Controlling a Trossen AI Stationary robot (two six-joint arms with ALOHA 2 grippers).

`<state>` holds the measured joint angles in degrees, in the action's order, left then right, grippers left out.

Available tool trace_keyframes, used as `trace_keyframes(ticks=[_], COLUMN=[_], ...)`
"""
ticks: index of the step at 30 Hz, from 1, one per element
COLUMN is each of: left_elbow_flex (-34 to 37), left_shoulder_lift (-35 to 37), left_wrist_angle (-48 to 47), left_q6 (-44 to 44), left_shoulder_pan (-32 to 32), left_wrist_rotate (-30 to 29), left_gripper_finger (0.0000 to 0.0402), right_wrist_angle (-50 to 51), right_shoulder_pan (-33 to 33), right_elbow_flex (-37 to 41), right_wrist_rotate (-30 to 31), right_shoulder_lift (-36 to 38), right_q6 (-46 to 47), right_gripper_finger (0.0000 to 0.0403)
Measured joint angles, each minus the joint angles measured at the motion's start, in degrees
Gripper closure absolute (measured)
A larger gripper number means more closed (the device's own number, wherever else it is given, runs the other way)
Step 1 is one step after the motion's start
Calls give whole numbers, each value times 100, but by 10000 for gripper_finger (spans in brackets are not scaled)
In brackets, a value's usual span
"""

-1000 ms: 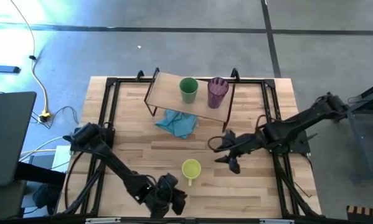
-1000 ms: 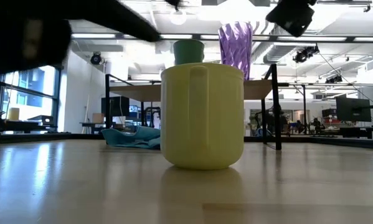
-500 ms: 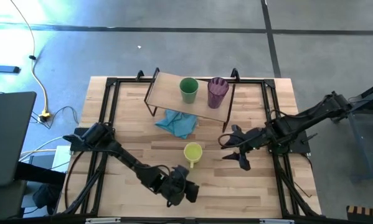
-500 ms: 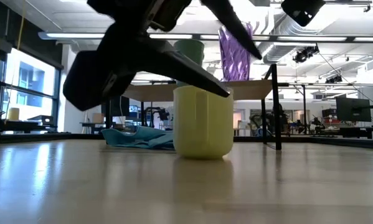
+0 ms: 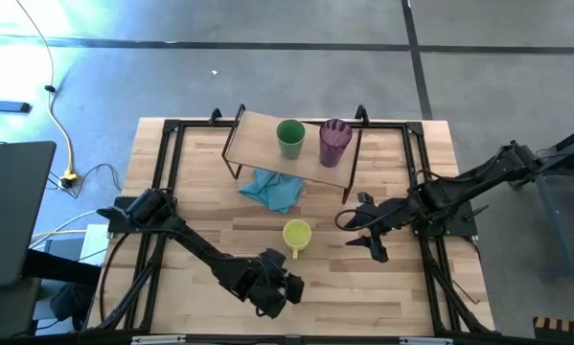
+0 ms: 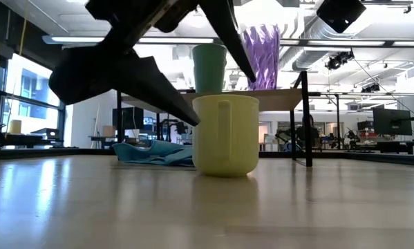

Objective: Stack small to large cups/mugs on shelf
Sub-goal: Put the yellow mug on the shelf

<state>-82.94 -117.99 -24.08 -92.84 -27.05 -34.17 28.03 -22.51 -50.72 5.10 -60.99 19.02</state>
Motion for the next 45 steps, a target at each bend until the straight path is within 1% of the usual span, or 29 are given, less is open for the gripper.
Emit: trace_keyframes(ticks=[5,9,13,19,23,29,32,35,41,45], left_elbow_flex=[2,2,2,4,4,4,7,7,7,7], left_shoulder_lift=[0,0,0,0,2,2,2,2,2,2], left_wrist_angle=[-109,-144,-154,-280,-330,-336,-310,-312,-327,-368], left_q6=[-40,92,136,149,151,155,258,265,261,256], left_shoulder_pan=[199,374,511,577,577,568,568,568,573,570], left_wrist_rotate=[-21,-28,96,28,23,-129,-139,-161,-256,-263], left_gripper_finger=[144,144,144,157,185,254,281,299,322,351], right_wrist_angle=[0,0,0,0,0,0,0,0,0,0], right_shoulder_pan=[52,49,49,49,49,49,49,49,49,49], right_elbow_flex=[0,0,0,0,0,0,0,0,0,0], right_wrist_rotate=[0,-5,-66,-102,-102,-102,-102,-102,-102,-102], right_shoulder_lift=[-1,-1,-3,-3,-3,-3,-3,-3,-3,-3], right_q6=[-50,-109,-112,-114,-155,-155,-155,-154,-144,-135], right_gripper_finger=[206,206,206,206,206,206,206,206,206,206])
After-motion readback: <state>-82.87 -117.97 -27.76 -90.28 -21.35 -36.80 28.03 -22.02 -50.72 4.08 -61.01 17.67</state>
